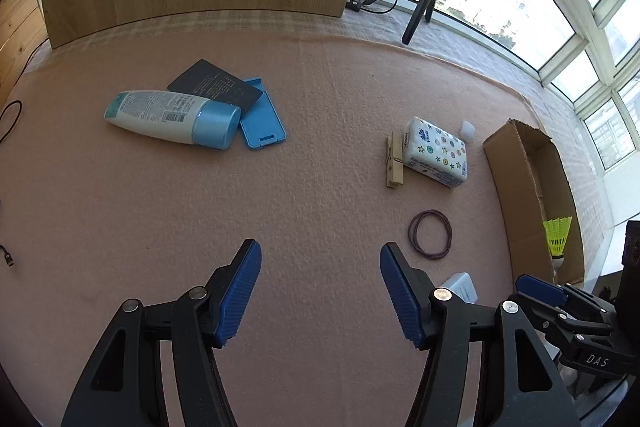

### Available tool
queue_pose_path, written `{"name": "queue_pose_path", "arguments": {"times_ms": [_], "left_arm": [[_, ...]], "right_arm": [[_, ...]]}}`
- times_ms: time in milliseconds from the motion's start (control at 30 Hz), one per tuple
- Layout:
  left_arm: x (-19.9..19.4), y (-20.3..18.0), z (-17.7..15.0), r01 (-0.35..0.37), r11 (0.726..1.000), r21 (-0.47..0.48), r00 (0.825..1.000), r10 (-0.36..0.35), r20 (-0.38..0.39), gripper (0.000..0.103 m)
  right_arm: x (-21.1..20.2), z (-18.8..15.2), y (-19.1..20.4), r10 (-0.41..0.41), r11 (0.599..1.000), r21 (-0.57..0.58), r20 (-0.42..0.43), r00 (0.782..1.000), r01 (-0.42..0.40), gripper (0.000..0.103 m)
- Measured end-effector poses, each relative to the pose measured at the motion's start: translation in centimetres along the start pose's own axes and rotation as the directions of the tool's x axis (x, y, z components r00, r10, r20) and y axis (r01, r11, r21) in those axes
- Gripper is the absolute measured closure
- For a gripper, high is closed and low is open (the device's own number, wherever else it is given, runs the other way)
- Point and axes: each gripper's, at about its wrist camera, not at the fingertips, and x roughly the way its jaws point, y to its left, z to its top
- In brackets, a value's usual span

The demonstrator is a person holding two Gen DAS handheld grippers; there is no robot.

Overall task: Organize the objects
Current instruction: 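Lower the right gripper onto the white charger and close on it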

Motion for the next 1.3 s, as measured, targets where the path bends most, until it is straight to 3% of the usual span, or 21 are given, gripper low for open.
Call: {"name": "queue_pose_path", "arguments": {"times_ms": [400,533,700,1067,1300], "left_arm": [[2.2,-4.9,-6.3,0.163,0.975,0.150,0.982,-0.146,-0.120,0.038],[3.2,-6.8,-7.2,0.190,0.962,0.196,0.974,-0.160,-0.159,0.038],[4.6,-7.7,-7.4,0.230,0.955,0.187,0.962,-0.194,-0.191,0.044],[5.9,-9.1,-7.1,0.256,0.948,0.189,0.954,-0.217,-0.205,0.061],[5.9,-9.4,-7.0,0.247,0.950,0.190,0.960,-0.213,-0.184,0.066]], "right_arm": [[3.4,0.5,-0.3,0.056,0.996,0.078,-0.070,0.996,-0.050,0.048],[4.5,0.7,-0.5,0.061,0.994,0.098,-0.105,0.993,-0.050,0.048],[5.3,0.7,-0.6,0.069,0.992,0.111,-0.132,0.989,-0.054,0.049],[6.4,0.6,-0.5,0.076,0.992,0.108,-0.168,0.983,-0.058,0.060],[6.5,0.6,-0.4,0.077,0.993,0.098,-0.163,0.984,-0.062,0.063]]}}
